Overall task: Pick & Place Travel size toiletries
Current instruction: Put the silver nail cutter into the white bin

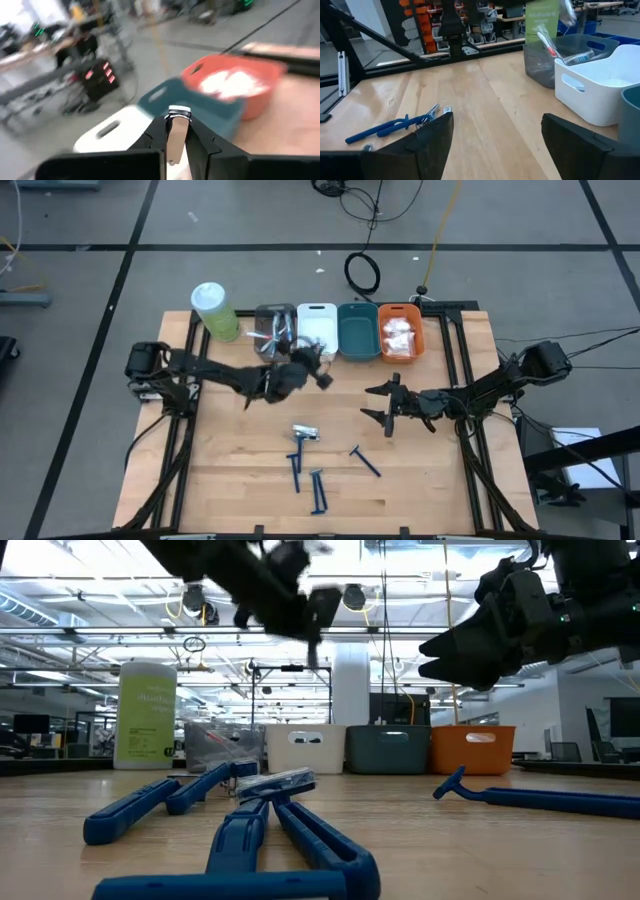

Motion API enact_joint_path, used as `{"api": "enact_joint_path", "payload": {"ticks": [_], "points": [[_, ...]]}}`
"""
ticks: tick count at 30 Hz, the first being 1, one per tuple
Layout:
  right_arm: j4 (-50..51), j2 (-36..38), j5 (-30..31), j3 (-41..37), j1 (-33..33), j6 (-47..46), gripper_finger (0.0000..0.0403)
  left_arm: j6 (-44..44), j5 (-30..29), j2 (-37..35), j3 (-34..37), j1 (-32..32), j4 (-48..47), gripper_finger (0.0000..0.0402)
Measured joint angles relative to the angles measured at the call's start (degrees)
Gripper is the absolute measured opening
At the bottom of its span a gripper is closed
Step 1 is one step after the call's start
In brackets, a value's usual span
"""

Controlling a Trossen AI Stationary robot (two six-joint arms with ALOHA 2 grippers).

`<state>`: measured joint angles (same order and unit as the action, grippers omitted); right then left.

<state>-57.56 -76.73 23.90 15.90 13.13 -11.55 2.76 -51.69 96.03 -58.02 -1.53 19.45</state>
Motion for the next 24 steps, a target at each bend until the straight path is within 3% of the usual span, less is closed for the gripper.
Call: {"api": "enact_joint_path", "payload": {"ticks": [2,12,15,24], "points": [[0.04,0.00,0.00,0.00,0.00,0.00,0.0283,4.26,3.17,0.18,0.00,3.46,-3.31,0.0026],[0.42,0.00,-0.13,0.00,0.00,-0.85,0.0276,24.51,31.60,2.28,0.00,18.70,-9.58,0.0026],[0.43,0.00,-0.13,0.00,0.00,-0.85,0.0276,25.56,33.66,2.28,0.00,20.08,-10.77,0.0047],[0.46,0.00,-0.15,0.00,0.00,-0.85,0.0275,24.67,33.64,2.25,0.00,20.64,-10.40,0.0167]]}}
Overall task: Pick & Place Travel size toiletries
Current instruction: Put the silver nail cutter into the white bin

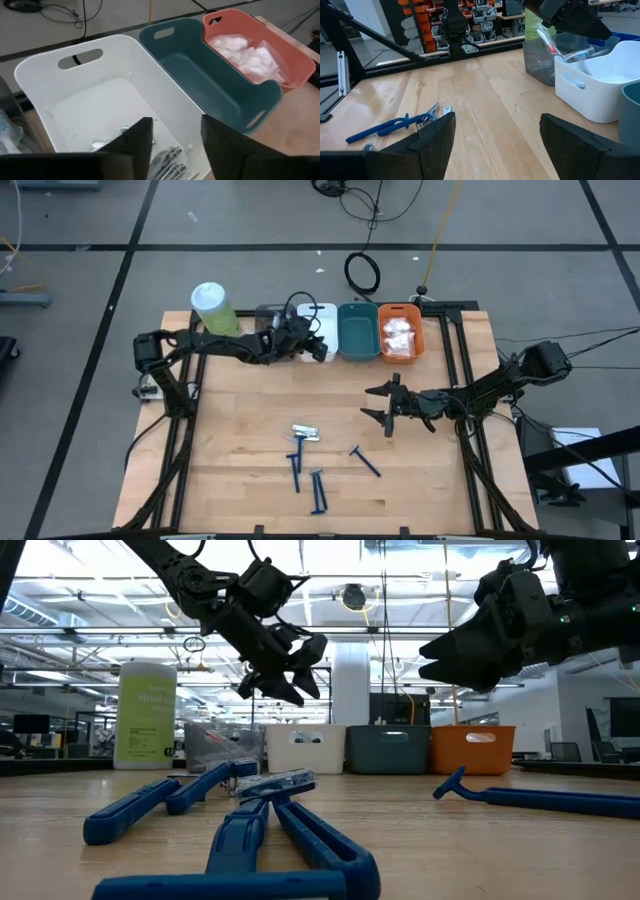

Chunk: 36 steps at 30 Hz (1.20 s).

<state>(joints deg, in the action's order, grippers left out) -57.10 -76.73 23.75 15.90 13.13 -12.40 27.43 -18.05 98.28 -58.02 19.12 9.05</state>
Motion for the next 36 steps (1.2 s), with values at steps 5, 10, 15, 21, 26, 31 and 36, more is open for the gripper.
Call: {"api": "enact_joint_path", "payload": {"ticks": [5,10,15,21,26,31,36], "points": [[0.02,0.00,-0.01,-0.01,0.00,0.00,0.0274,-2.36,0.56,0.00,0.00,-0.61,-0.79,0.0203],[0.09,0.00,-0.02,-0.02,0.00,0.00,0.0276,-3.56,14.87,-2.23,0.00,-1.98,-1.67,0.0220],[0.55,0.00,-0.04,-0.04,0.00,0.00,0.0276,-8.43,17.49,-6.53,0.00,-8.21,-4.68,0.0223],[-0.02,0.00,-4.18,0.05,-0.02,-0.61,0.0276,-13.15,9.26,-12.53,0.51,-19.34,-9.35,0.0223],[7.95,-2.15,-2.78,5.51,0.87,-0.63,0.0276,-17.05,1.38,-16.65,3.64,-27.98,-8.54,0.0223],[22.27,-11.30,-3.04,18.07,3.70,0.73,0.0277,-19.36,-6.26,-20.18,7.73,-33.48,-4.83,0.0223],[27.49,-23.34,-7.70,29.67,5.54,5.57,0.0277,-23.48,-7.58,-23.01,13.15,-35.67,1.87,0.0223]]}}
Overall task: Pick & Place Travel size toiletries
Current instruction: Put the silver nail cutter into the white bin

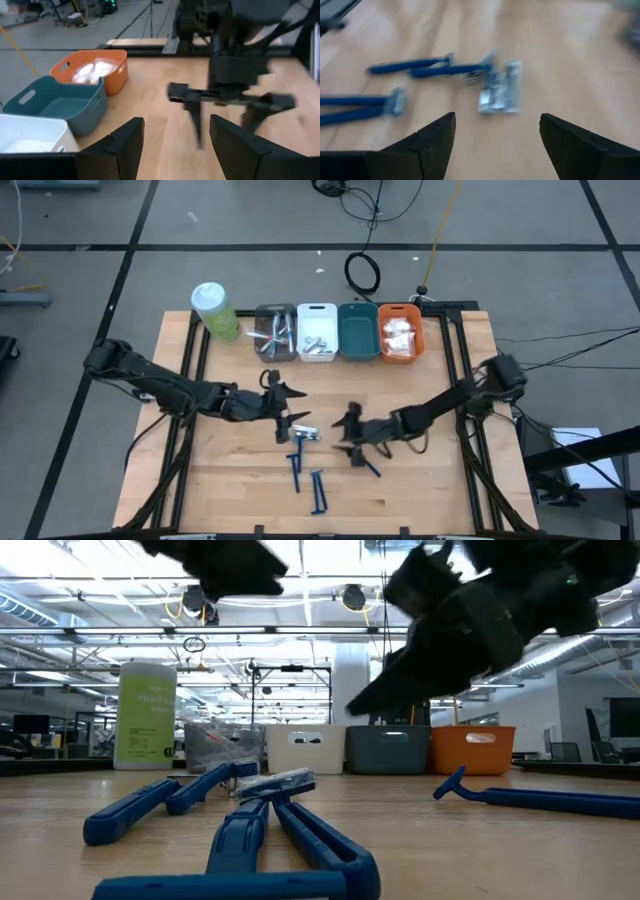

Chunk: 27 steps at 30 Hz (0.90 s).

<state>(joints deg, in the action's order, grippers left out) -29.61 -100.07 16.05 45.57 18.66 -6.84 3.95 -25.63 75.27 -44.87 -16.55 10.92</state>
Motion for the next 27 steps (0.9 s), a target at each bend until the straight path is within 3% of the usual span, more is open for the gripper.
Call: {"api": "enact_joint_path", "payload": {"ticks": [9,18,27], "points": [[-0.15,-13.22,-1.29,10.63,-0.28,1.50,0.0267,-2.35,0.05,-3.42,10.41,-1.24,13.63,0.0223],[-0.52,-16.31,-7.34,11.07,-2.94,-2.62,0.0212,-1.25,0.09,-5.12,11.94,-1.10,15.01,0.0223],[-0.50,-16.99,-7.31,11.09,-3.73,-2.97,0.0132,0.87,0.07,-5.12,11.94,0.21,16.17,0.0223]]}}
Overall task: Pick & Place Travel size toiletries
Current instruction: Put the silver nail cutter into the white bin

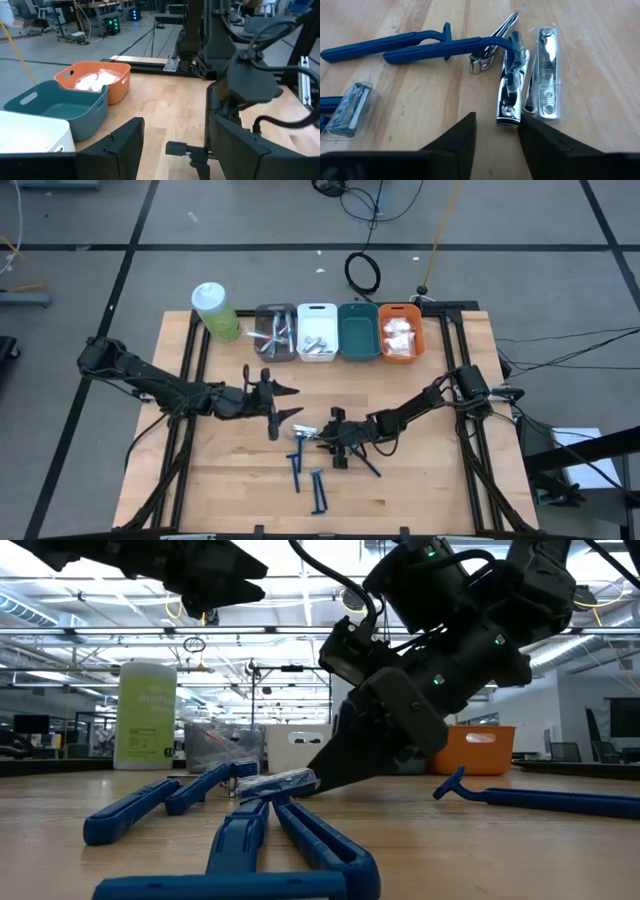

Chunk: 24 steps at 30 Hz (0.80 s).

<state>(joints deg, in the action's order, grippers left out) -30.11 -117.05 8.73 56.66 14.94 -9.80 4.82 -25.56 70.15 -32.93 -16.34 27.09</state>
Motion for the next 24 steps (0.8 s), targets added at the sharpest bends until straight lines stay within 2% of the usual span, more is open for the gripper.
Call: {"api": "enact_joint_path", "payload": {"ticks": [13,19,24], "points": [[-0.13,-0.04,-0.04,0.00,0.00,0.07,0.0045,8.50,0.00,0.00,0.00,1.01,0.55,0.0223],[0.23,0.26,-0.08,-0.02,-0.09,1.77,0.0037,8.77,0.00,0.00,0.00,1.01,0.66,0.0223],[5.28,3.79,0.14,-0.15,-0.11,3.47,0.0037,7.11,0.00,0.02,0.00,1.01,-0.38,0.0223]]}}
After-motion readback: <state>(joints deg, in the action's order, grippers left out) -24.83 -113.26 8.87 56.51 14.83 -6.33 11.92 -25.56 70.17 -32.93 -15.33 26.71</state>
